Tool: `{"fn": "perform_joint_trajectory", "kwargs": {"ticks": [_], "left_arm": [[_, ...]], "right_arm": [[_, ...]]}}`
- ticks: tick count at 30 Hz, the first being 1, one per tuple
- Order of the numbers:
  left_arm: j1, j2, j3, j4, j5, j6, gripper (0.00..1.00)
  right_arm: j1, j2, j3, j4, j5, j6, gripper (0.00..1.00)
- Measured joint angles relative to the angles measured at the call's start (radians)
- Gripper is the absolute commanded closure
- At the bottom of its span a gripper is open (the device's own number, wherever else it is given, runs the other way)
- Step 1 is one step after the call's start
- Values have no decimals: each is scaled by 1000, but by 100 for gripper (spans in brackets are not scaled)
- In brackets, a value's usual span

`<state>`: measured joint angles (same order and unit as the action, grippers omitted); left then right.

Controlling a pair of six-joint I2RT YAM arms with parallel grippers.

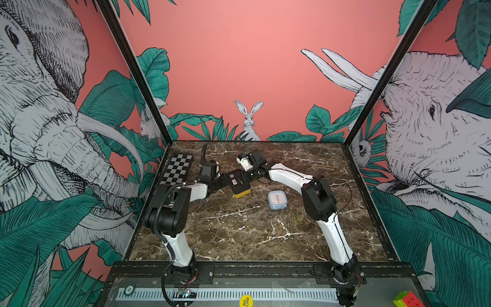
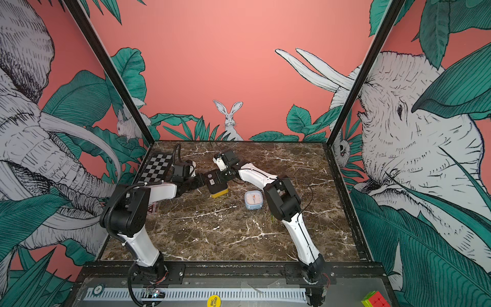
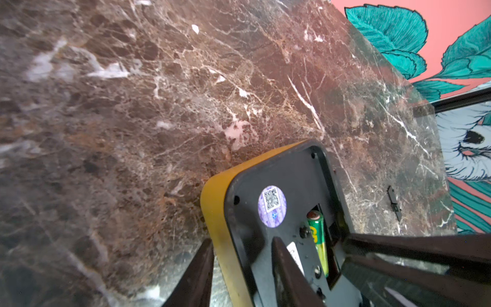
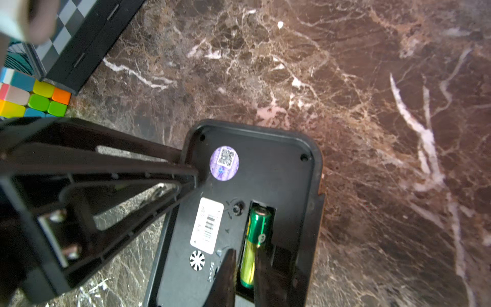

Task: Insert the battery into the alarm
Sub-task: Install the battery in the alarm.

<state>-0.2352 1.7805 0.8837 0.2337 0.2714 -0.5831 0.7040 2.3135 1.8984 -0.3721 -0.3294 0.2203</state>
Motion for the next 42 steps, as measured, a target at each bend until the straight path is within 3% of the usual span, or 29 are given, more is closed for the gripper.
{"fn": "perform_joint_trajectory", "kwargs": {"ticks": [15, 23, 27, 36, 42], "left_arm": [[0, 16, 13, -5, 5, 4, 68], [0, 18, 16, -7, 6, 18, 67], [0, 21, 19, -11, 9, 26, 67], [0, 26, 33, -31, 13, 45, 68], [0, 26, 41, -45, 13, 57, 68]], "right_arm": [[14, 72, 108, -75, 62, 2, 98], [23, 77, 116, -90, 84, -16, 86], [27, 72, 99, -75, 88, -26, 86], [34, 90, 157, -147, 117, -14, 100], [36, 97, 176, -187, 115, -22, 100]]}}
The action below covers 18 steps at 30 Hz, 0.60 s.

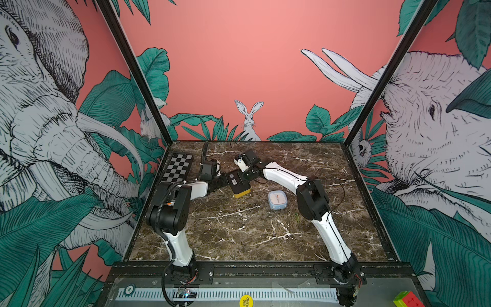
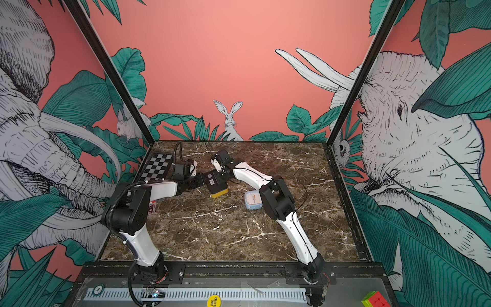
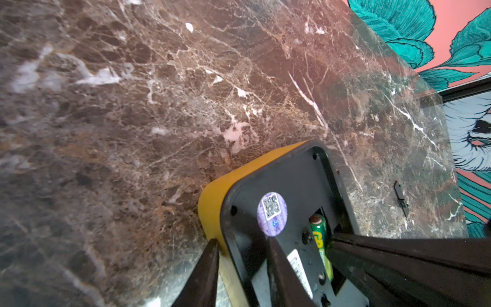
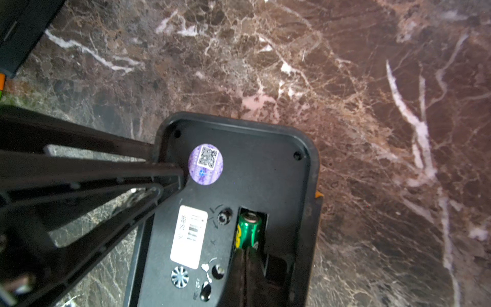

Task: Insert the battery into the alarm
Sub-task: Install the battery in the alarm.

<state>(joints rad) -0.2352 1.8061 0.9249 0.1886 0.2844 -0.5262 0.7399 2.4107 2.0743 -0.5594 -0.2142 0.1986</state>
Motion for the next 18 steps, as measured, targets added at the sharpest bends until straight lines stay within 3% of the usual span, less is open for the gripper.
{"fn": "perform_joint_trajectory", "kwargs": {"ticks": [6, 12, 18], "left_arm": [[0, 0, 4, -8, 0, 7, 68], [0, 0, 7, -13, 0, 25, 68], [0, 1, 31, -57, 0, 60, 68]], "right_arm": [[0, 19, 43, -43, -6, -19, 100], [-4, -17, -27, 1, -18, -4, 90], [-9, -24, -43, 39, -34, 22, 85]]}}
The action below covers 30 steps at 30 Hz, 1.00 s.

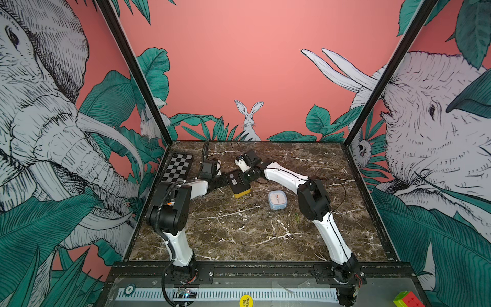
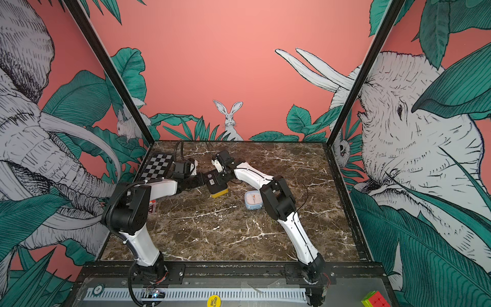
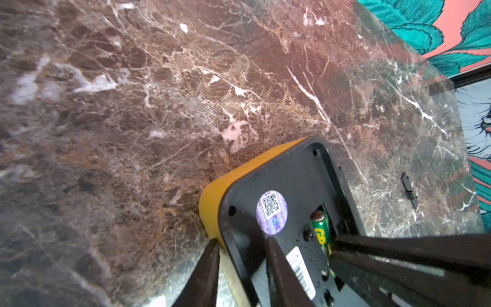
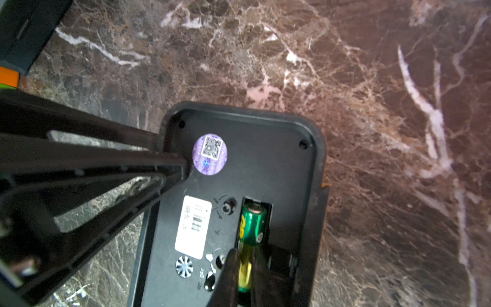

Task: Insert the battery into the alarm
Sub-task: Install the battery in the alarm.

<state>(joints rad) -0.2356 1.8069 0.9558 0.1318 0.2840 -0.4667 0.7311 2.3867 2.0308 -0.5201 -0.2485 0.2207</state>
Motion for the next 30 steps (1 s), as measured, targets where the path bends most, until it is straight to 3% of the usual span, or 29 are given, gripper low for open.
{"fn": "perform_joint_trajectory", "kwargs": {"ticks": [9, 15, 19, 30], "left_arm": [[-3, 16, 26, -20, 11, 24, 69], [-3, 16, 26, -21, 12, 31, 69], [-3, 16, 27, -22, 12, 34, 69], [-4, 16, 27, -23, 14, 39, 71]], "right_arm": [[-6, 39, 73, 6, 18, 14, 85], [-8, 69, 127, -31, 47, 9, 96], [-7, 69, 122, -31, 48, -7, 100], [0, 50, 55, -8, 43, -33, 100]]}}
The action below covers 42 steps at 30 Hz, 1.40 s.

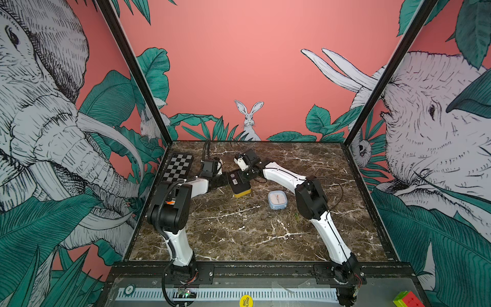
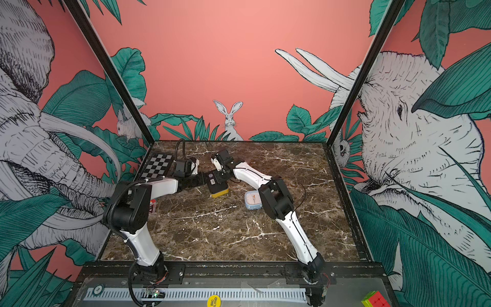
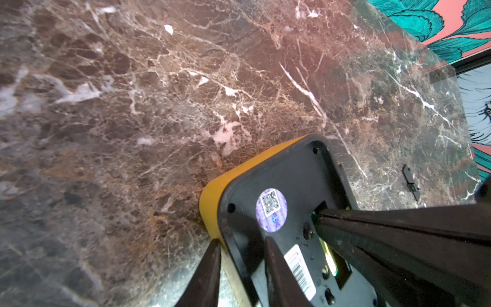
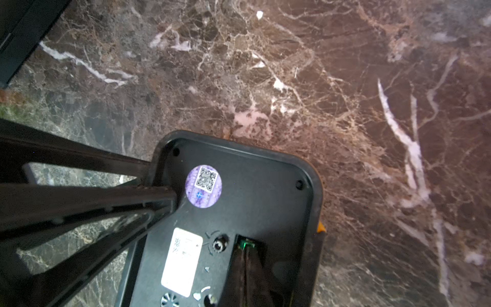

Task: Insert the battery into the alarm
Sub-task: Install the battery in the alarm, then pick up the cover from the center of the board.

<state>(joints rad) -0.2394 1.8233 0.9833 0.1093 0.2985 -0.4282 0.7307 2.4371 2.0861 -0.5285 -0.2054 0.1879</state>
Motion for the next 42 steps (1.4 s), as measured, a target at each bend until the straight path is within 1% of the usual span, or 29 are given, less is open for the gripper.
{"fn": "perform_joint_trajectory", "kwargs": {"ticks": [2, 4, 5, 8, 11, 14, 19, 23, 26, 33, 37, 40, 42], "left_arm": [[0, 0, 0, 0, 0, 0, 70], [0, 0, 0, 0, 1, 1, 71], [0, 0, 0, 0, 1, 2, 71], [0, 3, 3, -1, 6, 6, 69], [0, 19, 22, -5, 23, 12, 67], [-1, 36, 40, -9, 43, 23, 66], [-1, 51, 70, -42, 62, 48, 64], [-1, 53, 77, -60, 72, 66, 62], [-5, 53, 84, -78, 79, 87, 61], [-29, 57, 111, -142, 107, 151, 58], [-30, 73, 136, -169, 127, 173, 55], [-31, 75, 140, -172, 133, 176, 52], [-31, 75, 140, -172, 134, 175, 50]], "right_arm": [[2, 0, 5, -5, 5, 2, 100], [3, 2, 19, -20, 6, 3, 95], [3, 2, 25, -34, 5, 2, 91], [3, -14, 2, -26, 6, 3, 73], [-6, -89, -78, -2, -14, 14, 63], [-27, -170, -155, 27, -43, 47, 59], [-127, -295, -250, 66, -66, 85, 57], [-222, -412, -391, 84, -68, 98, 56], [-276, -479, -498, 39, -42, 90, 56], [-285, -606, -710, -158, 0, 61, 55], [-301, -676, -801, -205, 7, 63, 55], [-315, -668, -795, -216, 14, 56, 55], [-323, -625, -738, -221, 20, 35, 55]]}}
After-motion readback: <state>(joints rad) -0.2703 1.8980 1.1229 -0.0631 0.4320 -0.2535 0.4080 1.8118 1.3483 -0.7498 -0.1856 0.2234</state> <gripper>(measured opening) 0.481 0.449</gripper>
